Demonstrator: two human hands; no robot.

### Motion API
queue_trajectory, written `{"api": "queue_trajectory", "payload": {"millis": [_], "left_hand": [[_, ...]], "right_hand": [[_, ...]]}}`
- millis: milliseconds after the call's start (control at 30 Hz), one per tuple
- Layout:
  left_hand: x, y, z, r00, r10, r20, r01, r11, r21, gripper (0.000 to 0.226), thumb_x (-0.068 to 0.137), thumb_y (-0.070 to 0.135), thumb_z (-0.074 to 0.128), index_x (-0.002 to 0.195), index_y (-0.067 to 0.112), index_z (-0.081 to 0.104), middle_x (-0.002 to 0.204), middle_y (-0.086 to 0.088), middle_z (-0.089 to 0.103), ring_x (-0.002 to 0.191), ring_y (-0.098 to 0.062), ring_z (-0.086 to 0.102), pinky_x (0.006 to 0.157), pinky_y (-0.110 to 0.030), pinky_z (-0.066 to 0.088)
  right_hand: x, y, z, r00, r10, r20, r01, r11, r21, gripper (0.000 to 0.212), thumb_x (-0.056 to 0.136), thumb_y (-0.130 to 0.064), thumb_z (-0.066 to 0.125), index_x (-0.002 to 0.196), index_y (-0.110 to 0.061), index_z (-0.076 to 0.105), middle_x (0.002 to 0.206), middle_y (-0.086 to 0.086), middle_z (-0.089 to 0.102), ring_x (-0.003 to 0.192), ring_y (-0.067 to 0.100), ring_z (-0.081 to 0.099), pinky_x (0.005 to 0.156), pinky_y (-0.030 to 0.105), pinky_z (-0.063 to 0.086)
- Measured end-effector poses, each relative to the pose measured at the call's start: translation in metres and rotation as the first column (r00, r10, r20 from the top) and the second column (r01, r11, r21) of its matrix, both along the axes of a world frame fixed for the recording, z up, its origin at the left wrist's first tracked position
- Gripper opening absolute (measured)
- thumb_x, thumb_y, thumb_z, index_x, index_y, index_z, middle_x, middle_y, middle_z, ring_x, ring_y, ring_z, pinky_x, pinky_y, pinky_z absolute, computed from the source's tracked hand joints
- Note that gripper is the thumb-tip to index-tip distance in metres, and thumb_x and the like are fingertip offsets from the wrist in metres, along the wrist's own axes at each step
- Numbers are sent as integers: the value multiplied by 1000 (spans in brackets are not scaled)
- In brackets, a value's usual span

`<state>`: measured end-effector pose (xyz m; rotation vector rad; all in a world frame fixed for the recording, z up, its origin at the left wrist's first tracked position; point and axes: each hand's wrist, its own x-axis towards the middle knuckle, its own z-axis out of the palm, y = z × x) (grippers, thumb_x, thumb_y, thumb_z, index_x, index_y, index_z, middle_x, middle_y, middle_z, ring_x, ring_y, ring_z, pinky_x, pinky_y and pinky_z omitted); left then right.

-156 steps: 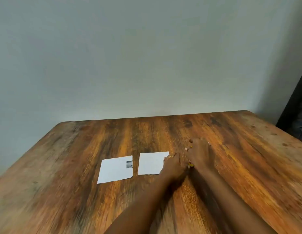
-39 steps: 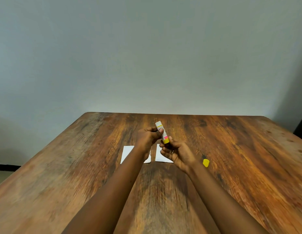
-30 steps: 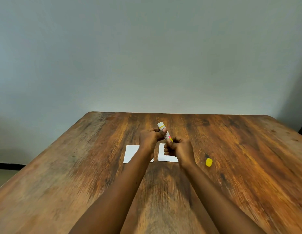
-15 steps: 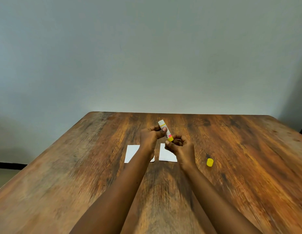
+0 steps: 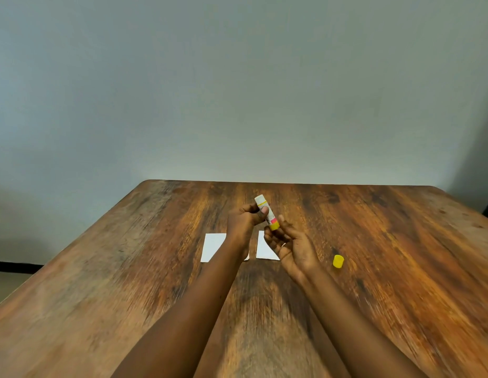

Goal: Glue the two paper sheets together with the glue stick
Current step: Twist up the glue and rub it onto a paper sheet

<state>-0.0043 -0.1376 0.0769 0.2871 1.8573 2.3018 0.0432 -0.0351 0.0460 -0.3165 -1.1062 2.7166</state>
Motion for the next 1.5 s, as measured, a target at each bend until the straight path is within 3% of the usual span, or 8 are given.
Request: {"api": "queue_trajectory", "payload": {"millis": [167,367,567,667,900,1133,1233,1500], "left_hand": [[3,2,1,1000,1,0,-1,1000,-20,14,85,9,64,98,5,68,77,4,70,73,-5,66,55,-15,51],[8,5,5,1000,-26,4,26,999,-42,21,87,8,61,105,-2,67,95,-12,68,92,-21,63,71,-23,50],[7,4,6,998,54,25,-53,997,-54,32,82,11,68,111,-2,67,112,-17,69,107,-28,64,96,-41,49],[7,6,5,997,75,-12,-76,994,-73,28,82,12,69,107,0,68,105,-15,71,94,-24,68,85,-38,54],[7,14,6,989,58,-135,-80,983,-163,26,80,8,69,106,2,70,95,-8,71,87,-18,65,72,-20,50],[1,13,6,982,112,-154,-136,978,-159,28,81,11,69,108,4,70,102,-7,72,95,-20,67,77,-26,52],[2,14,7,984,115,-135,-136,979,-155,24,80,12,70,104,6,72,98,-7,73,95,-22,68,86,-35,53],[2,13,5,987,70,-144,-92,983,-156,26,82,7,68,107,2,70,91,-4,70,87,-18,67,71,-20,50]], "right_hand": [[2,-4,1,996,-78,-36,86,955,285,16,92,0,50,82,-6,60,64,9,60,50,11,59,50,19,53],[2,-1,8,970,121,211,-133,990,46,43,96,-32,35,64,-7,49,37,0,42,27,8,32,30,13,25],[6,-4,3,998,-47,-44,49,997,62,8,89,-8,57,88,-4,64,67,7,68,57,11,66,53,19,56],[5,-5,7,996,-84,-38,89,982,164,14,90,4,52,81,-4,59,67,11,62,49,8,62,48,16,52],[0,4,12,959,167,227,-163,986,-35,41,95,-30,35,60,-10,44,36,-1,39,25,8,29,30,12,20],[1,3,5,1000,21,-6,-21,999,-37,13,90,-13,57,92,-3,64,77,12,67,61,14,68,55,22,58],[-1,1,4,999,-38,-13,39,998,53,11,90,0,52,85,-2,61,72,10,65,54,9,67,51,19,55],[-3,5,3,971,182,158,-178,983,-39,46,99,-35,33,68,-7,52,38,-1,47,27,6,37,28,12,28]]}}
